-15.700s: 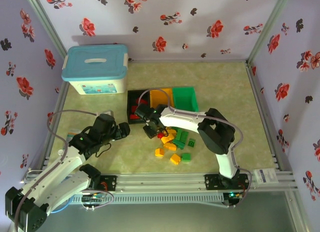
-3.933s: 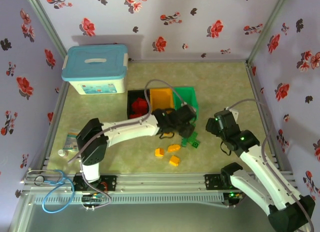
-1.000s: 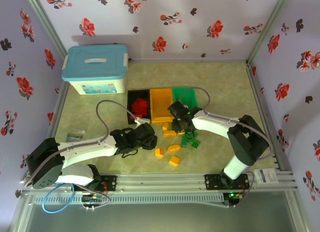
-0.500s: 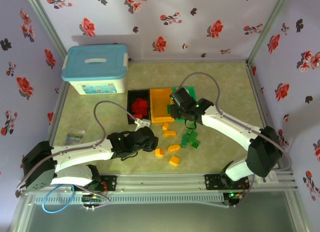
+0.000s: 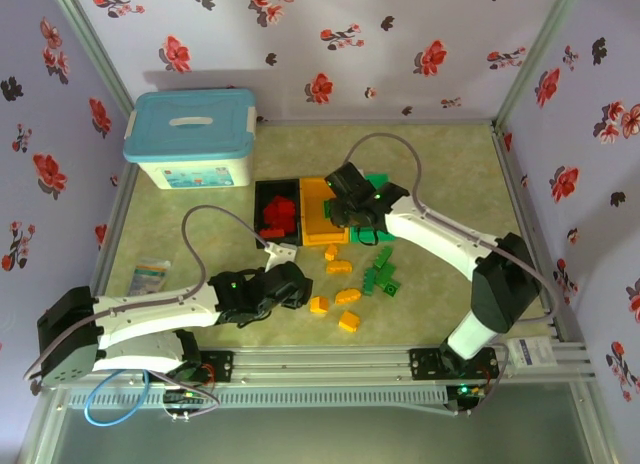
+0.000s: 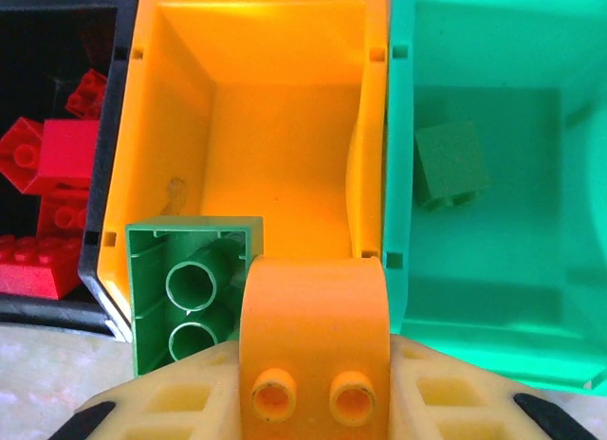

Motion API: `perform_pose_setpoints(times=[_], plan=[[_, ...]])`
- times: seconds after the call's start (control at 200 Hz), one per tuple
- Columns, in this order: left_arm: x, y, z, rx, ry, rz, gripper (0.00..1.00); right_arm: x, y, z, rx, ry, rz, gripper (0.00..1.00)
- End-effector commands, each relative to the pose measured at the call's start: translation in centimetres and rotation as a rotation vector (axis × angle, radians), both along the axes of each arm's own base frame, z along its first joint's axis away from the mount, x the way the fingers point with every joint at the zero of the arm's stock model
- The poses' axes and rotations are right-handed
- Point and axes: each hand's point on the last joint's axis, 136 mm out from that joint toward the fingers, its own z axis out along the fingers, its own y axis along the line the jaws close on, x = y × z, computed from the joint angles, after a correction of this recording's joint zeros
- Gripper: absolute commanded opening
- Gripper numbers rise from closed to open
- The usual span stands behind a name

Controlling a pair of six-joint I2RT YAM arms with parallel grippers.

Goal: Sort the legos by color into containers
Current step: Pick up the legos from the center of the table, then place the legos at the center of the table.

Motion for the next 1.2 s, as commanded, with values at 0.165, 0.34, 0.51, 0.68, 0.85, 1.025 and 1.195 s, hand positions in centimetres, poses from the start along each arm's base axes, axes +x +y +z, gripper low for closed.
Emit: perform_pose_setpoints(times=[0.165,0.34,0.51,0.68,0.85,1.025,1.195], plan=[[0.6,-0.7,0.3,0.019,-0.036,0.0,0.71,-4.2,-3.3,-1.2,-0.003,0.035,-0.002,0.28],[0.9,-2.0,0.3,0.033,-0.03,-0.022,0.71,-6.0,-4.5,-4.1,0.001,0.083,-0.018,0.28],[0.8,-2.4,0.2,0.036,-0.022,-0.032,0.7,-6.4,-5.1,-6.3,-0.021,0.108,-0.034,0.28],[0.8,-2.2,0.3,0.029,-0.021,-0.027,0.7,-6.5,-4.8,-7.9,-0.041,0.148,-0.032,0.29],[0.6,-1.9,-0.1,0.026,-0.015,-0.018,0.7,-6.7,-5.1,-8.7,-0.061,0.165,-0.037,0.38],[0.6,-1.8,-0.3,0.022,-0.016,-0.015,0.7,-7.0,-5.4,-9.4,-0.075,0.181,-0.039,0.45],[0.7,-1.9,-0.6,0.03,-0.015,-0.019,0.7,-7.1,-5.4,-9.9,-0.079,0.195,-0.04,0.46]])
